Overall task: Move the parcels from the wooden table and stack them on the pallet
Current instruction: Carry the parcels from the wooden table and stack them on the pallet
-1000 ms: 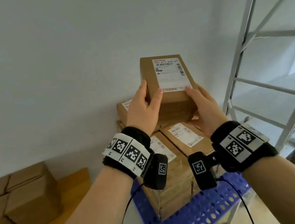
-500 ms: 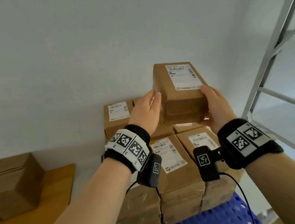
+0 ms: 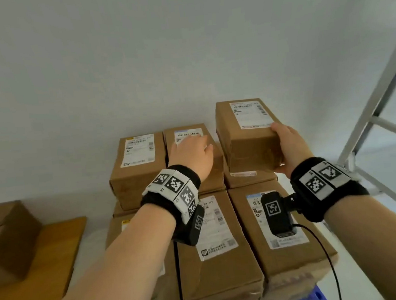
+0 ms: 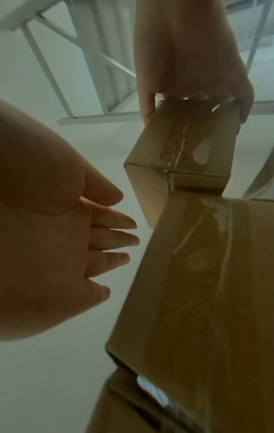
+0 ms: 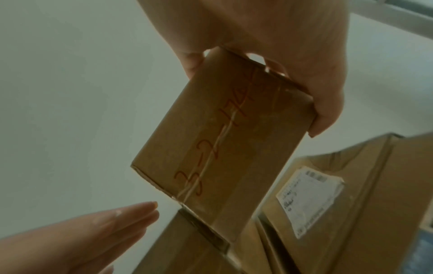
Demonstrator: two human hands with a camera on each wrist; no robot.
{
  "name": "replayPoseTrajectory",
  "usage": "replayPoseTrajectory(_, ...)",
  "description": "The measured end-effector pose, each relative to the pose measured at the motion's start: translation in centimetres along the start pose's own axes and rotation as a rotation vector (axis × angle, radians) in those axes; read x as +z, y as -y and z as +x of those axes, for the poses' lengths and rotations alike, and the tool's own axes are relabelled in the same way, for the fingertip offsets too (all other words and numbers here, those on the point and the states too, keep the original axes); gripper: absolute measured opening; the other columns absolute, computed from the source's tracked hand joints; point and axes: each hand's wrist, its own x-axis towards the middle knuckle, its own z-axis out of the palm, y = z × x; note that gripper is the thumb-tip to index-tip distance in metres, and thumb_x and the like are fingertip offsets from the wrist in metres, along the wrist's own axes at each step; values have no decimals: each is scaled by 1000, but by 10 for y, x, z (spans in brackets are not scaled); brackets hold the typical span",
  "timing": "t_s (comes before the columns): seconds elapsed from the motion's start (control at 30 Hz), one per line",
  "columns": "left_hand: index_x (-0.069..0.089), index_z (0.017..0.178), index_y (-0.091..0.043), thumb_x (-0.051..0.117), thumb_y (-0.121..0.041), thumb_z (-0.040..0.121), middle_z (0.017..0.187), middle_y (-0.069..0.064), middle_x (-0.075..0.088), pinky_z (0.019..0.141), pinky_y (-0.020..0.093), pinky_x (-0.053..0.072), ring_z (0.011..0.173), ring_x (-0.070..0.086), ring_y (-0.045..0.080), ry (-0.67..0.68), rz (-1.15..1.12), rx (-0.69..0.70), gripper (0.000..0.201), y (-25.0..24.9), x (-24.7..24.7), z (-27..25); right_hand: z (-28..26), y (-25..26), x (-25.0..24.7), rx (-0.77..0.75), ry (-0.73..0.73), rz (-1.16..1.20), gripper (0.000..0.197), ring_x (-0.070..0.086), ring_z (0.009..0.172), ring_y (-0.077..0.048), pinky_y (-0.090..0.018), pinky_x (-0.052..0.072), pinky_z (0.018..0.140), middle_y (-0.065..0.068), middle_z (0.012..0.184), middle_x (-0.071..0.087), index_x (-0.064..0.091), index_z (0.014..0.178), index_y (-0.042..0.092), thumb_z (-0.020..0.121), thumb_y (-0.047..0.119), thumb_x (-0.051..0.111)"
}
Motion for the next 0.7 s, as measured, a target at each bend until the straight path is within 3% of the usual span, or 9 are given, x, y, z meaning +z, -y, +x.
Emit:
replayPoseTrajectory(0.2,57,109,-13,31,-27,99,120,6,59,103,42,35,110,52,22,-8,116,-75,31,3,20,4,37,-23,1,30,107,-48,40,45,110,-22,-53,42,98,0,120,49,45,128,27,90,40,51)
replayPoseTrajectory(0.47,57,120,-15,30,-26,100,129,1,56,110,44,28,120,48,20,-44,144,-102,35,0,24,4,51,-32,1,88,180,-109,49,43,118,-27,-60,43,93,0,128,46,40,135,33,89,46,50)
replayPoseTrajectory(0.7,52,129,-17,31,-27,100,139,1,49,112,45,26,128,43,20,-64,147,-111,38,1,26,4,55,-30,-1,-29,179,-245,40,47,108,-23,-52,45,96,-2,123,51,46,133,22,94,34,45)
